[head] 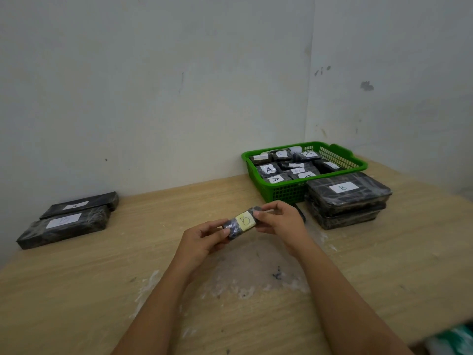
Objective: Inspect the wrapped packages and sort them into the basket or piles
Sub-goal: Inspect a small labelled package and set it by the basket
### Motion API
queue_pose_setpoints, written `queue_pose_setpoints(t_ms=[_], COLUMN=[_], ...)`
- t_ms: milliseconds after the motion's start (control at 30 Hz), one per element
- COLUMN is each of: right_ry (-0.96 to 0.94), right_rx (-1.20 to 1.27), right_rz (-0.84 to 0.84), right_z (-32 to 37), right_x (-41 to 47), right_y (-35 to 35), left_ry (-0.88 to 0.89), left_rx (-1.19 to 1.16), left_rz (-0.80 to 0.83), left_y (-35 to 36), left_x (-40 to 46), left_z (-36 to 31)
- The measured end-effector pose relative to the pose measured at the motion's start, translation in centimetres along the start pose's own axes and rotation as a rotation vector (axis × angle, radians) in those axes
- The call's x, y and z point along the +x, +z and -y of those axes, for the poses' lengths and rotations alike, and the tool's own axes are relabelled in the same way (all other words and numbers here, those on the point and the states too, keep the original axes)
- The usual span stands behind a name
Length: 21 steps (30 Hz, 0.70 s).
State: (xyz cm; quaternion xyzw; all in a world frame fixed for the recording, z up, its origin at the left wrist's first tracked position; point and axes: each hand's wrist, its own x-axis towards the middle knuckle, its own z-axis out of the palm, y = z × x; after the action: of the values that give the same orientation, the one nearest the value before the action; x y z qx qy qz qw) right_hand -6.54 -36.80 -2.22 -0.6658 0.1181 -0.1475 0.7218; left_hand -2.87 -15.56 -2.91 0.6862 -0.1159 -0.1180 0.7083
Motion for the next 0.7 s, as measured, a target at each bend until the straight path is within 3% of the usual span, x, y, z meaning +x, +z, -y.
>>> queue_pose_setpoints(t_ms=[200,333,700], right_ry=[0.015,0.022,0.071], right_rx=[0.044,0.067,-0.219], right_rz=[-0.041,-0.133,-0.331], right_z=[1.0,0.6,-1.4], right_x=[-2.0,-3.2,-3.9], right_y=[-3.2,-6.4,-12.4], left_ry=[0.035,0.074,0.145], left_rx=[0.033,0.242,0.559], left_rz=[0.007,0.106,0.151], left_y=[2.3,5.0,10.1], left_x=[-0.2,-0.6,2.4], left_z=[0.3,0.3,0.9])
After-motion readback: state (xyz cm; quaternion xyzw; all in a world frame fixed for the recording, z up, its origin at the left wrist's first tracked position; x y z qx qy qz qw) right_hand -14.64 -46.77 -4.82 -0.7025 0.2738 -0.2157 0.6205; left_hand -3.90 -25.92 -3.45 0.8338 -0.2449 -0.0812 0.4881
